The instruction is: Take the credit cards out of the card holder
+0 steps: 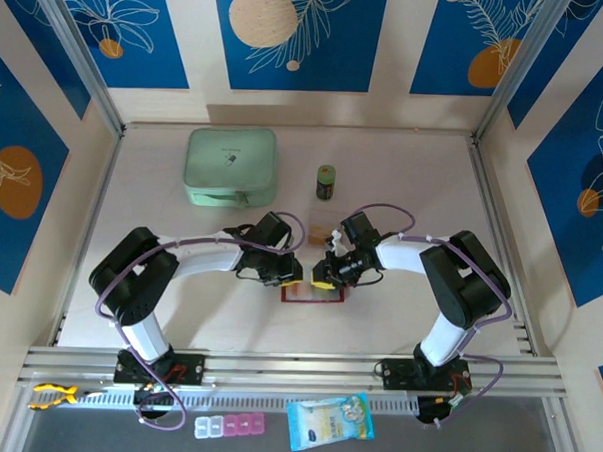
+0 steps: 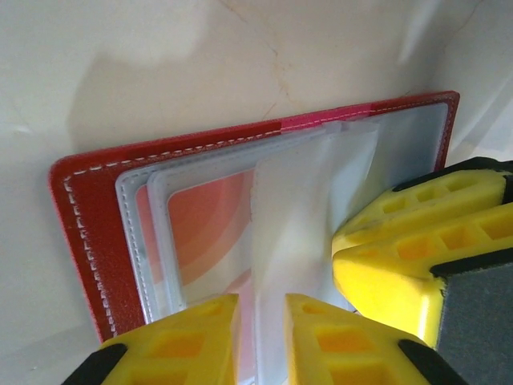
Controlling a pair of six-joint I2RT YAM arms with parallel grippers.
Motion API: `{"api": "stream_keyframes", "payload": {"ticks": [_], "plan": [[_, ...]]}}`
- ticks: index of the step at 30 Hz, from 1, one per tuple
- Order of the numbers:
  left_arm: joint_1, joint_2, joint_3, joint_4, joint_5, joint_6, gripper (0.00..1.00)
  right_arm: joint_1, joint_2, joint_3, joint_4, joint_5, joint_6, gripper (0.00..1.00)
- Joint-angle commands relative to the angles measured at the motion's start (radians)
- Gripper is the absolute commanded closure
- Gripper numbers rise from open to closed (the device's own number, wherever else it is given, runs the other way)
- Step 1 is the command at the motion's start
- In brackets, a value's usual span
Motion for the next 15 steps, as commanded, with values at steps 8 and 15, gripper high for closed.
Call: {"api": "stream_keyframes", "payload": {"ticks": [8,15], "plan": [[-0.007,0.018,-0.014,0.048,0.042,-0.024,0.83,-0.002,-0.025,-0.017,-0.021,-0.014,-0.002,0.81],[-0.007,0.001,0.002,0.035,0.043,-0.025,0.84,-0.001,-0.057,-0.014,-0.032,-0.006,-0.001,0.79]]}}
